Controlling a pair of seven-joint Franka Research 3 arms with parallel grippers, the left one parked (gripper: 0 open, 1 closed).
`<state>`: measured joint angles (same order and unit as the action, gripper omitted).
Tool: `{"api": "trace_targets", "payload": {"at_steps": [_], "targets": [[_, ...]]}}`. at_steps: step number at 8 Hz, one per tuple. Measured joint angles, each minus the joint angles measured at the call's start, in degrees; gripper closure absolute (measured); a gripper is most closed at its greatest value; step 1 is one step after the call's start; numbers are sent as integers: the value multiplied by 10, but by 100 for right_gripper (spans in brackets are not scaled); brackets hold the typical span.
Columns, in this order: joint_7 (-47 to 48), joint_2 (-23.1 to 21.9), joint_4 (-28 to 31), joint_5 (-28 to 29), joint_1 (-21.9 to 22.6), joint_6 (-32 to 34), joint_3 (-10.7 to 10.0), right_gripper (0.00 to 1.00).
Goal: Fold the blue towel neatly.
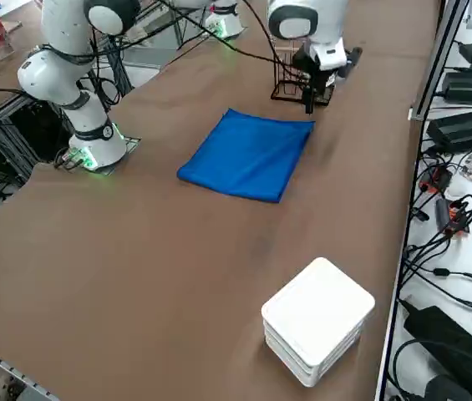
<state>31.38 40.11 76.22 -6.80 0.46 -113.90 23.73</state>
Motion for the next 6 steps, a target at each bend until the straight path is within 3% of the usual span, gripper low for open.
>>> {"api": "trace_targets", "payload": {"at_steps": [6], "targets": [[-183, -150, 2, -32, -89, 166, -5, 0]]}}
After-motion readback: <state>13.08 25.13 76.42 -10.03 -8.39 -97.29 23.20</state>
